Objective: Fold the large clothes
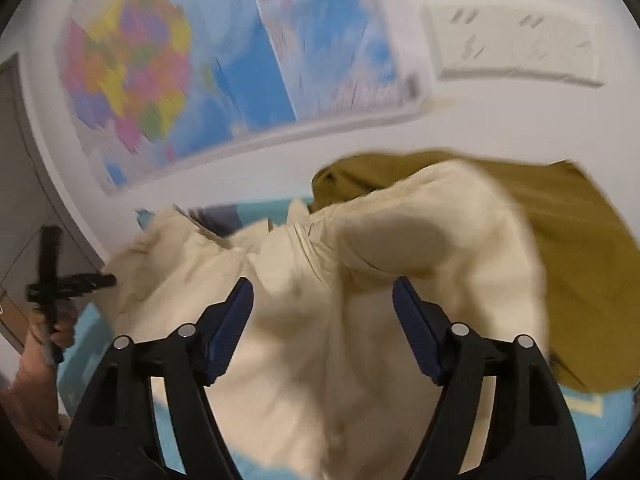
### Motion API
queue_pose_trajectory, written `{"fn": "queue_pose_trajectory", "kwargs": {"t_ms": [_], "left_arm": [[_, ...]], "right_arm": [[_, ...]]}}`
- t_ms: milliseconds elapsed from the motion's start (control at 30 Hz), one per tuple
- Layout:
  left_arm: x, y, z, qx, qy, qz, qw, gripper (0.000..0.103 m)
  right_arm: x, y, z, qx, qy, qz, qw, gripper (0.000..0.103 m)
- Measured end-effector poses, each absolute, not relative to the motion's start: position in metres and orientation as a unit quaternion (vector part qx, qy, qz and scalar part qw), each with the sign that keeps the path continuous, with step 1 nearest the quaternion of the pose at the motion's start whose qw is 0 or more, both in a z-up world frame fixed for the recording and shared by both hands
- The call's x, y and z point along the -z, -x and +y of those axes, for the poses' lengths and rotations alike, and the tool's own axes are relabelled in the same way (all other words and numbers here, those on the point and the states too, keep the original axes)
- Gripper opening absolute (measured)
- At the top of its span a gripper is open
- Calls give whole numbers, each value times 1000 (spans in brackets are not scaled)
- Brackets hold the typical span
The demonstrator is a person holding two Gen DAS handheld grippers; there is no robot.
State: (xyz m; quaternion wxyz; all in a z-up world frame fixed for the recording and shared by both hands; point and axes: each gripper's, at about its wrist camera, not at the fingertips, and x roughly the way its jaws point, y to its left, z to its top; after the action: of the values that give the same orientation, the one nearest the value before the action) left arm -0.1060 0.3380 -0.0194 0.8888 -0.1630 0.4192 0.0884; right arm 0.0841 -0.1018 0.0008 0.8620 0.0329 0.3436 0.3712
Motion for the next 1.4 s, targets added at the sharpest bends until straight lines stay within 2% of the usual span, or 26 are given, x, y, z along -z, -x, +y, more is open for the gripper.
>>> {"fn": "queue_pose_trajectory", "kwargs": {"t_ms": [67, 267, 400, 433, 467, 500, 533, 567, 600, 633, 733, 833, 900, 967, 1000, 1033, 1067, 1100, 1133, 1167, 1233, 1300, 1400], "left_arm": [[20, 119, 334, -81, 156, 406, 897, 96], [36, 118, 309, -49, 136, 418, 897, 96], [43, 110, 291, -46, 110, 422, 899, 96], [46, 108, 289, -46, 114, 427, 896, 93], [48, 105, 289, -47, 120, 430, 894, 89], [49, 104, 288, -52, 124, 433, 891, 79], [50, 104, 286, -59, 126, 435, 889, 64], [49, 104, 284, -70, 127, 439, 886, 55], [46, 106, 282, -75, 129, 443, 884, 40], [41, 110, 282, -73, 146, 446, 880, 32], [24, 127, 281, -47, 193, 444, 874, 24], [11, 157, 280, -13, 219, 439, 871, 23], [12, 176, 277, 4, 236, 438, 867, 23], [28, 195, 273, 19, 250, 450, 857, 29], [40, 201, 269, 16, 241, 461, 854, 40], [49, 204, 266, 8, 232, 473, 850, 54], [61, 205, 264, -10, 223, 491, 842, 61], [65, 206, 263, -21, 218, 492, 842, 65], [62, 207, 263, -21, 214, 485, 848, 66], [52, 208, 263, -28, 203, 471, 858, 67], [29, 210, 261, -58, 168, 439, 881, 83], [3, 206, 253, -61, 127, 403, 904, 86], [-10, 180, 233, -45, 83, 401, 911, 87]], "right_arm": [[5, -76, -138, -353, -67, 358, 862, 83], [62, -62, -208, -287, -158, 435, 839, 86], [85, -72, -193, -301, -158, 458, 821, 89], [90, -78, -182, -305, -152, 462, 819, 89], [94, -82, -175, -315, -149, 460, 817, 85], [96, -85, -169, -322, -152, 457, 815, 76], [98, -89, -165, -334, -163, 457, 808, 68], [98, -92, -163, -353, -180, 460, 795, 45], [96, -91, -166, -366, -194, 459, 786, 27], [88, -87, -166, -381, -198, 455, 780, 19], [55, -65, -171, -421, -186, 434, 775, 15], [13, -31, -191, -446, -166, 400, 783, 14], [-2, -11, -209, -447, -148, 391, 791, 14], [6, -5, -222, -412, -114, 417, 802, 16], [17, -8, -226, -392, -104, 436, 803, 20], [29, -12, -228, -370, -101, 460, 801, 27], [48, -19, -227, -330, -75, 497, 799, 34], [56, -22, -225, -303, -54, 510, 803, 54], [58, -24, -224, -287, -44, 512, 808, 65], [54, -24, -224, -283, -41, 504, 815, 66], [33, -19, -226, -255, -24, 462, 849, 82], [9, -15, -227, -216, -7, 409, 887, 86], [-8, -10, -201, -260, 2, 370, 892, 76]]}}
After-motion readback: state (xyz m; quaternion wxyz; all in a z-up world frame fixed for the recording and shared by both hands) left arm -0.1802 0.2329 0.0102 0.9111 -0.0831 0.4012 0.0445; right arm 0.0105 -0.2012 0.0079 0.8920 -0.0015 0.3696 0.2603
